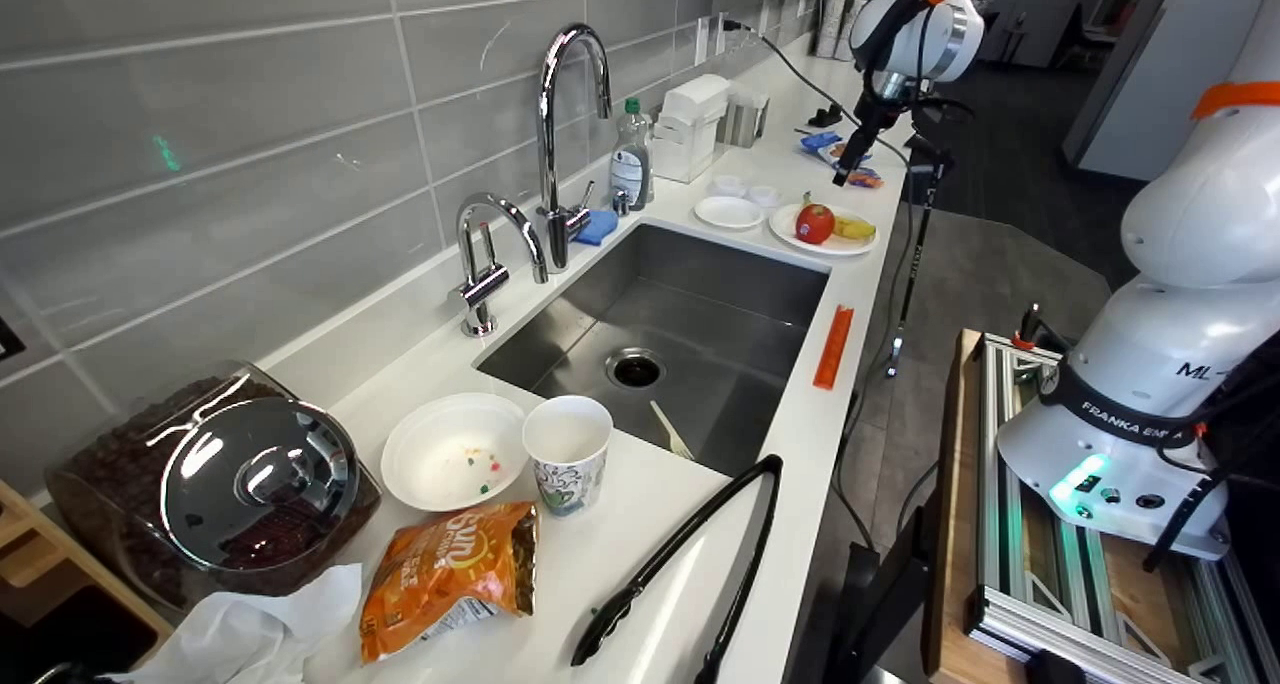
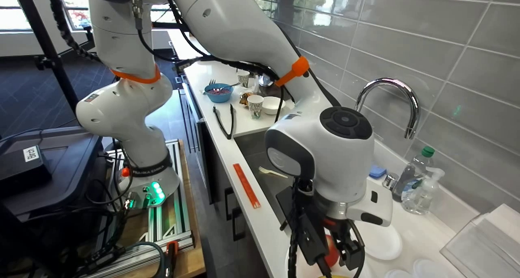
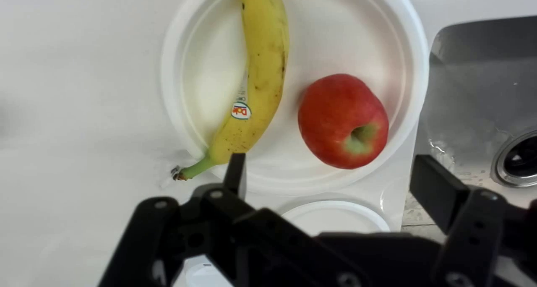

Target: Put the fruits on the white plate in front

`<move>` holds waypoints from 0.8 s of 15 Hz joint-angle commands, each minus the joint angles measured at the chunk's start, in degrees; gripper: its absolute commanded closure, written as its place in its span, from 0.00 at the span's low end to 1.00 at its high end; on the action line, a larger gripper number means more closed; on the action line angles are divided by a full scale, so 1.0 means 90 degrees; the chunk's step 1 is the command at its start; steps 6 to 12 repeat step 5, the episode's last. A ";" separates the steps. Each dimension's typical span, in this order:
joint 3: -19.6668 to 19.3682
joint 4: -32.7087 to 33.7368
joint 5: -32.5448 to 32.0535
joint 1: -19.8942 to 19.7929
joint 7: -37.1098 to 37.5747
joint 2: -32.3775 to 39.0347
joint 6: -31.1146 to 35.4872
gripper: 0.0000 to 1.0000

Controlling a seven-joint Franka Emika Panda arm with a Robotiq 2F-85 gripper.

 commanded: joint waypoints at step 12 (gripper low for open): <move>-0.0254 -0.0066 0.0040 0.0242 -0.0022 -0.0092 -0.0020 0.00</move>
